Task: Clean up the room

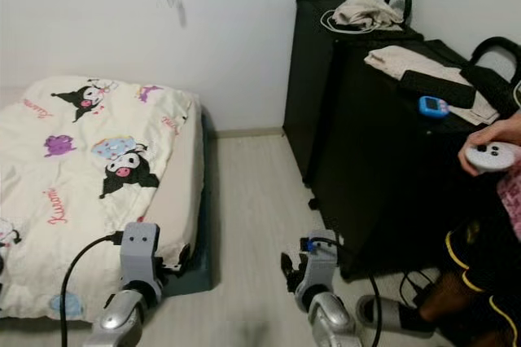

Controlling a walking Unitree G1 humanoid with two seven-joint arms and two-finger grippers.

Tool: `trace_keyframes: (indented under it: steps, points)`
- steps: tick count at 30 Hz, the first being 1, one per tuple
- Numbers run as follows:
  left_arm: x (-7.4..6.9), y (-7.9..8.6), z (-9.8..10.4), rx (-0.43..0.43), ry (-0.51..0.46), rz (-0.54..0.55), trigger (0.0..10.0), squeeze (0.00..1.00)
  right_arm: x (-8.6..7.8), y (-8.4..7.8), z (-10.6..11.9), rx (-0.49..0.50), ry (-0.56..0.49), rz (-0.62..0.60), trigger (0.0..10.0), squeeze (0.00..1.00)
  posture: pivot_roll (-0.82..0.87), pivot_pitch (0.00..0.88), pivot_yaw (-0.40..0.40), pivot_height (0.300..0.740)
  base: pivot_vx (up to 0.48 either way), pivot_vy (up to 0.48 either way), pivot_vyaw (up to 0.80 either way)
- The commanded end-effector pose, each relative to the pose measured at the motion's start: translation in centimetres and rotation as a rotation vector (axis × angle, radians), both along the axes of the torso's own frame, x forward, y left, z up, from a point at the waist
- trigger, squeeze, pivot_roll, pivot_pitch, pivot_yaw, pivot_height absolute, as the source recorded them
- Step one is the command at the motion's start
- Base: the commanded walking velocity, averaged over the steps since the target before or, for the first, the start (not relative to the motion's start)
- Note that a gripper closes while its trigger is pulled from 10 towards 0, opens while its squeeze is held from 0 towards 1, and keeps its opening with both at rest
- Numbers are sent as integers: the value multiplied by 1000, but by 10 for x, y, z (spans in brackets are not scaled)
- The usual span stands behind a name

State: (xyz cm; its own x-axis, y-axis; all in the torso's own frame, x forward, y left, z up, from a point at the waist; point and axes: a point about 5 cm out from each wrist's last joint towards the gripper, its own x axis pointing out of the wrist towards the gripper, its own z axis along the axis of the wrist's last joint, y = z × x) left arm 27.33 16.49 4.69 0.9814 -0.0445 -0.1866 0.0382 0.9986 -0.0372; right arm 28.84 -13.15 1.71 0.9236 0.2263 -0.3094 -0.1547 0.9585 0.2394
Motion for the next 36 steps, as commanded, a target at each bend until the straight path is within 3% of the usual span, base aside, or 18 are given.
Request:
trace_keyframes:
  steps: [1,5,36]
  points:
    - [-5,-1,-7,3,34,-7,10000,0,-5,-4,-6,-17,24,-6,10000,0,-27,111,-45,740,0,-382,0]
    - [-5,-1,-7,7,31,-7,10000,0,-5,-4,-6,-17,25,-6,10000,0,-27,113,-44,740,0,-330,0]
    - [1,-5,5,11,-39,-32,10000,0,-2,-8,-2,-18,10,-13,10000,0,-33,120,-45,740,0,0,0]
